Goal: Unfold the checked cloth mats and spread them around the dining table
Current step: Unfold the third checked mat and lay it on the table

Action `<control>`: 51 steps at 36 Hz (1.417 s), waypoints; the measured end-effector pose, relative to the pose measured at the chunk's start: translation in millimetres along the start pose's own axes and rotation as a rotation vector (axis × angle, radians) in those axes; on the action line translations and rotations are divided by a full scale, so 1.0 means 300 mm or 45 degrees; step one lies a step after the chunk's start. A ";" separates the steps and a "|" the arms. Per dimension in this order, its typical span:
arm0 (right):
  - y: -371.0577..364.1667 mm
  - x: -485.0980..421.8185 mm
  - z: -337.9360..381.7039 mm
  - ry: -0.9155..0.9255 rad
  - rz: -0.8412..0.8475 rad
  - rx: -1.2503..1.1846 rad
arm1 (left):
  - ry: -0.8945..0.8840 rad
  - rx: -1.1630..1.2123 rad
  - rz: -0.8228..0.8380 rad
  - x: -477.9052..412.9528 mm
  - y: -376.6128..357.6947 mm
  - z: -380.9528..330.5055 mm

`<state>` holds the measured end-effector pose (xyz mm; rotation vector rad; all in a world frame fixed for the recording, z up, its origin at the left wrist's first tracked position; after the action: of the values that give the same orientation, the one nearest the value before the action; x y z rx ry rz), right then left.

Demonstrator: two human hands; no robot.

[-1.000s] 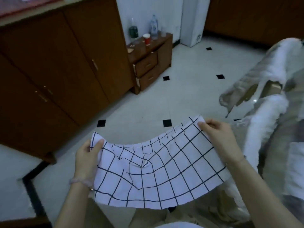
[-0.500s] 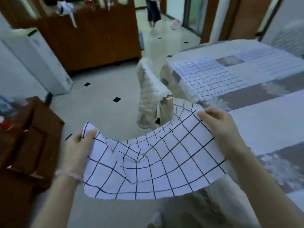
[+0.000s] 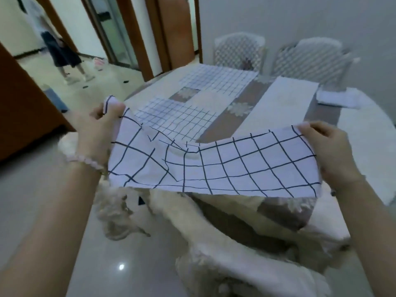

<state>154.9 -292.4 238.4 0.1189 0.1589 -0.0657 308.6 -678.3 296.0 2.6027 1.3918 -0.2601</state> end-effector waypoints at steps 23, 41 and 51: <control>0.231 -0.089 -0.403 -0.553 -0.725 0.109 | 0.454 -0.293 0.668 -0.308 -0.723 0.566; 0.243 -0.132 -0.688 -0.926 -0.776 0.484 | 0.403 -0.728 0.996 -0.285 -0.870 0.893; 0.234 -0.119 -0.748 -0.937 -0.763 0.711 | 0.150 -0.898 0.904 -0.286 -0.869 0.919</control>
<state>90.5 -193.2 32.1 0.5908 -0.5730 -0.7434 25.0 -670.5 29.8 2.3018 0.3750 0.4126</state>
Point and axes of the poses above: each hand's wrist, its own x-axis away from the middle knuckle, its own y-axis out of the back of the hand, z = x × y, the point moved 4 cm from there along -x, towards the middle knuckle, and after that the axes turned 7 degrees about -z, right-handed, at the moved point
